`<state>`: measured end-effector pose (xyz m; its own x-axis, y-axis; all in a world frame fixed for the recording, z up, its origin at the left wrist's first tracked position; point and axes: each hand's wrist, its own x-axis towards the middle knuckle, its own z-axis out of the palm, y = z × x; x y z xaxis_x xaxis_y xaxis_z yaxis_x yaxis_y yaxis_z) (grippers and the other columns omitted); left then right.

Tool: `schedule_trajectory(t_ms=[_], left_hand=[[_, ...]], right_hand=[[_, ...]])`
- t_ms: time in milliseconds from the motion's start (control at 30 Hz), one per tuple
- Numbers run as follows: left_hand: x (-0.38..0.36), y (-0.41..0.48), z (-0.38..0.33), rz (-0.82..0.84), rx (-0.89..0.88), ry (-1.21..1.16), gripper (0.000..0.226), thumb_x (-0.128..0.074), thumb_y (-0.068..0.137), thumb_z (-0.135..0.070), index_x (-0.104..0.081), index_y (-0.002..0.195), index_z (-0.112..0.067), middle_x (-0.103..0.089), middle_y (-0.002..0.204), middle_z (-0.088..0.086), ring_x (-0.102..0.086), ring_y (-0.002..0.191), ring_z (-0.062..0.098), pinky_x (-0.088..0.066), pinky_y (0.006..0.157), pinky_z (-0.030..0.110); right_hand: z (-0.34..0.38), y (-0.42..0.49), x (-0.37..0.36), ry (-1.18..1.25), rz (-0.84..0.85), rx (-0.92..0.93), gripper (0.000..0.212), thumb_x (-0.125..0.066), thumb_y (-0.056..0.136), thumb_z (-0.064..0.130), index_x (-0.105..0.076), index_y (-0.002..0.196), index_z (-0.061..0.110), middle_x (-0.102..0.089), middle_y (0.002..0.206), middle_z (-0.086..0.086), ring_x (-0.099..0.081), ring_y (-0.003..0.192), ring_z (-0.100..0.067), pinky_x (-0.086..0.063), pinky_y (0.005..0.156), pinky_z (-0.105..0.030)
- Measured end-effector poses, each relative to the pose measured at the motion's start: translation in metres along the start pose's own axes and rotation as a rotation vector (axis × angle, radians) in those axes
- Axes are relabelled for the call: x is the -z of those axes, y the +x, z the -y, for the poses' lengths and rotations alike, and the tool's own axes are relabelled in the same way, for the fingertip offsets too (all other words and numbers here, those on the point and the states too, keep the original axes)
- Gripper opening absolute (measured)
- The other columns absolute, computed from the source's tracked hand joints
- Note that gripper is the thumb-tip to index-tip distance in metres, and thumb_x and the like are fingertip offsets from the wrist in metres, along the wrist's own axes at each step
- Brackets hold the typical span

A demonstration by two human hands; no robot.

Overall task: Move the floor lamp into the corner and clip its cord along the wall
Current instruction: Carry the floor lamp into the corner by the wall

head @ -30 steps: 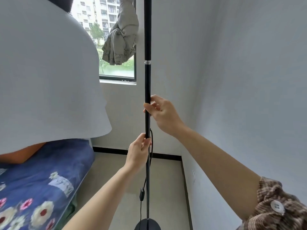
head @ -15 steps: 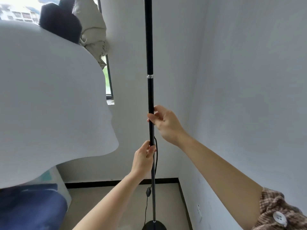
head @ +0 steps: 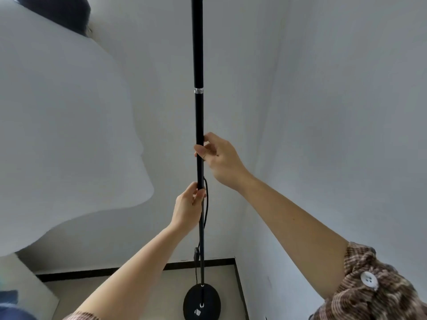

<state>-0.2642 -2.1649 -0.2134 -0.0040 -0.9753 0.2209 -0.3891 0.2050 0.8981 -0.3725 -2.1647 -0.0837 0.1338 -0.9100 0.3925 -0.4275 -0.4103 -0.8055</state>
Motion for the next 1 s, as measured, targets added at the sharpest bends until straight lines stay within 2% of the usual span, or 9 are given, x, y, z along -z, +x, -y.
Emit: schedule_trajectory(t_ms=[167,400,567,667,800,867,1000], left_hand=[[-0.025,0.051,0.007,-0.011,0.034,0.003,0.014,-0.042,0.097,-0.021,-0.055,0.091,-0.02,-0.062,0.079,-0.003,-0.05,0.059,0.013,-0.037,0.053,0.026],[-0.059,0.103,0.011,0.035,0.07,0.002,0.014,-0.042,0.096,-0.02,-0.055,0.093,-0.016,-0.058,0.074,-0.004,-0.049,0.064,0.02,-0.038,0.058,0.029],[-0.078,0.129,0.019,0.061,0.08,0.014,0.014,-0.04,0.097,-0.021,-0.054,0.092,-0.018,-0.053,0.066,-0.009,-0.045,0.055,0.016,-0.032,0.05,0.027],[-0.088,0.143,0.022,0.091,0.083,0.02,0.015,-0.04,0.096,-0.022,-0.055,0.096,-0.017,-0.059,0.073,-0.005,-0.047,0.054,0.018,-0.034,0.05,0.028],[-0.102,0.156,0.026,0.135,0.082,-0.003,0.015,-0.04,0.096,-0.021,-0.054,0.096,-0.016,-0.063,0.081,0.003,-0.054,0.067,0.028,-0.039,0.059,0.031],[-0.108,0.162,0.027,0.156,0.076,-0.013,0.014,-0.04,0.096,-0.021,-0.053,0.095,-0.015,-0.063,0.08,0.007,-0.049,0.062,0.026,-0.038,0.058,0.032],[-0.12,0.174,0.027,0.2,0.061,-0.031,0.014,-0.04,0.096,-0.02,-0.053,0.093,-0.017,-0.059,0.075,0.0,-0.046,0.058,0.021,-0.037,0.056,0.031]], right_hand=[[-0.034,0.046,0.011,-0.003,0.023,-0.024,0.017,-0.055,0.094,0.023,-0.058,0.092,0.007,-0.068,0.087,-0.02,-0.063,0.083,-0.036,-0.05,0.081,-0.045],[-0.075,0.086,0.026,-0.004,-0.001,-0.081,0.013,-0.054,0.095,0.025,-0.057,0.093,0.013,-0.067,0.09,-0.017,-0.063,0.088,-0.031,-0.051,0.086,-0.044],[-0.097,0.105,0.033,-0.02,-0.022,-0.126,0.014,-0.054,0.095,0.023,-0.057,0.095,0.009,-0.068,0.09,-0.019,-0.063,0.088,-0.033,-0.05,0.086,-0.046],[-0.109,0.113,0.038,-0.042,-0.031,-0.15,0.015,-0.054,0.095,0.023,-0.058,0.097,0.009,-0.069,0.091,-0.019,-0.063,0.089,-0.033,-0.05,0.086,-0.045],[-0.121,0.121,0.045,-0.055,-0.054,-0.185,0.015,-0.053,0.095,0.022,-0.059,0.098,0.009,-0.07,0.093,-0.016,-0.064,0.09,-0.03,-0.05,0.087,-0.044],[-0.126,0.125,0.049,-0.051,-0.067,-0.202,0.014,-0.053,0.095,0.022,-0.059,0.098,0.01,-0.07,0.093,-0.016,-0.064,0.091,-0.03,-0.05,0.087,-0.043],[-0.134,0.131,0.059,-0.048,-0.09,-0.228,0.015,-0.052,0.095,0.023,-0.059,0.098,0.01,-0.07,0.094,-0.016,-0.064,0.092,-0.029,-0.049,0.086,-0.04]])
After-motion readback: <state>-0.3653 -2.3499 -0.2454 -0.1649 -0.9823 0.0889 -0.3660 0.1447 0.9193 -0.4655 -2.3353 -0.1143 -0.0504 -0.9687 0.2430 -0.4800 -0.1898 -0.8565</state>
